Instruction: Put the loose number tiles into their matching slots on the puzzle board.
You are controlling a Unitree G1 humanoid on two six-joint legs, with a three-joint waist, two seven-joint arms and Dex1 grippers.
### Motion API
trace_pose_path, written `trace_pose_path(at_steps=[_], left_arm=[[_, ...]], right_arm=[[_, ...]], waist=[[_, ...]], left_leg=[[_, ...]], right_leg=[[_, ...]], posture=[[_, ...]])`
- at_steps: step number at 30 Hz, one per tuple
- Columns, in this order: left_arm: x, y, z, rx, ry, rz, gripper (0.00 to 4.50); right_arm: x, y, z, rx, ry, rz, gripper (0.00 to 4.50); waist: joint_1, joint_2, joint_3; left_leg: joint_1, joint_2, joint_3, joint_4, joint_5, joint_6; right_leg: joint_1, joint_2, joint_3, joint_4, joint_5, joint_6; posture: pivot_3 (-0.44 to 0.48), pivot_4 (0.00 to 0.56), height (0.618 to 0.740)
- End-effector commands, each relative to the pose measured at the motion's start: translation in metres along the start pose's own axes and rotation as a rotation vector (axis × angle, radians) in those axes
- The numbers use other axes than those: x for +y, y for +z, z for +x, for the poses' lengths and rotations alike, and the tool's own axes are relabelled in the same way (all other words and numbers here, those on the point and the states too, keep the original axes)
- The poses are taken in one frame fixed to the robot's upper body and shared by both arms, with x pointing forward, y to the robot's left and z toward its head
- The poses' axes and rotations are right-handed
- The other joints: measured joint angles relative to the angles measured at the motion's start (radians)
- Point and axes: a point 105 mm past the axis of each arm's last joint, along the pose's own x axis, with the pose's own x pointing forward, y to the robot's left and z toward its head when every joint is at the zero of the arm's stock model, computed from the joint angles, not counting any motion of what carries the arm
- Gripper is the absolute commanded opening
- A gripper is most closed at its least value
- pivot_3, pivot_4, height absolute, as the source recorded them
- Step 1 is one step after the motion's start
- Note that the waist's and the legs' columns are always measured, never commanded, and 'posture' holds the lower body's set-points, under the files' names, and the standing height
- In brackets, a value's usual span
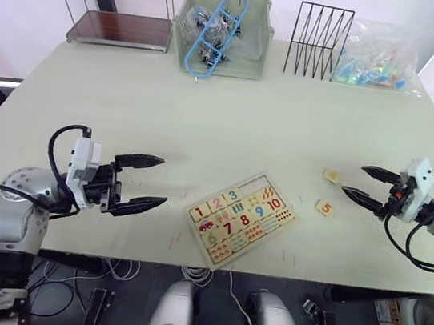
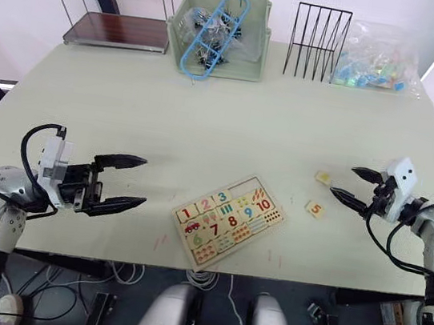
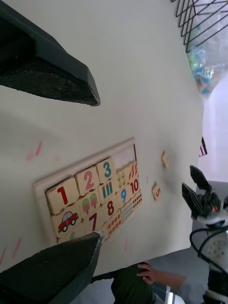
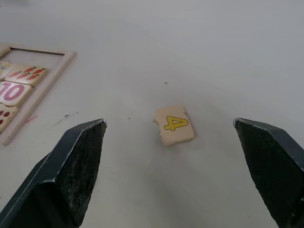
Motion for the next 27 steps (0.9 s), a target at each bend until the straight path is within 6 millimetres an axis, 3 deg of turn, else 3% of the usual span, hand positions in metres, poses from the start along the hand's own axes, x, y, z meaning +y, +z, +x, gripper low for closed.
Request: trace_pose_path(at_steps=[1, 10, 20, 22, 26, 27], left_arm=[[-0.005, 0.009, 0.000, 0.002, -0.069, 0.025, 4.47], [-0.014, 0.011, 0.004, 0.003, -0.110, 0.031, 4.47], [-0.020, 0.016, 0.006, -0.001, -0.118, 0.035, 4.47], [-0.021, 0.016, 0.006, -0.002, -0.118, 0.034, 4.50], [-0.023, 0.015, 0.008, -0.005, -0.120, 0.030, 4.50], [-0.023, 0.015, 0.008, -0.005, -0.121, 0.028, 4.50]], right_arm=[[-0.005, 0.001, 0.009, 0.053, 0.039, -0.026, 4.50], [-0.007, -0.004, 0.034, 0.088, 0.094, -0.058, 4.50], [-0.012, -0.013, 0.038, 0.113, 0.082, -0.077, 4.50], [-0.012, -0.014, 0.039, 0.111, 0.076, -0.071, 3.97], [-0.012, -0.015, 0.042, 0.105, 0.069, -0.083, 2.35], [-0.012, -0.016, 0.042, 0.105, 0.067, -0.087, 1.70]], waist=[[0.000, 0.000, 0.000], [-0.002, 0.000, 0.000], [-0.003, 0.001, 0.000], [-0.004, 0.001, 0.000], [-0.005, 0.001, 0.000], [-0.006, 0.001, 0.000]], left_leg=[[0.000, 0.000, 0.000, 0.000, 0.000, 0.000], [0.000, 0.000, 0.000, 0.000, 0.000, 0.000], [0.000, 0.000, 0.000, 0.000, 0.000, 0.000], [0.000, 0.000, 0.000, 0.000, 0.000, 0.000], [0.000, 0.000, 0.000, 0.000, 0.000, 0.000], [0.000, 0.000, 0.000, 0.000, 0.000, 0.000]], right_leg=[[0.000, 0.000, 0.000, 0.000, 0.000, 0.000], [-0.001, 0.000, 0.000, 0.000, 0.000, 0.001], [-0.001, 0.000, 0.000, 0.000, 0.000, 0.000], [0.000, 0.000, 0.000, 0.000, 0.000, 0.000], [0.000, 0.000, 0.000, 0.000, 0.000, 0.000], [0.000, 0.000, 0.000, 0.000, 0.000, 0.000]], posture=[[0.000, 0.150, 0.740], [0.000, 0.150, 0.740], [0.000, 0.150, 0.740], [0.000, 0.150, 0.740], [0.000, 0.150, 0.740], [0.000, 0.150, 0.740]])
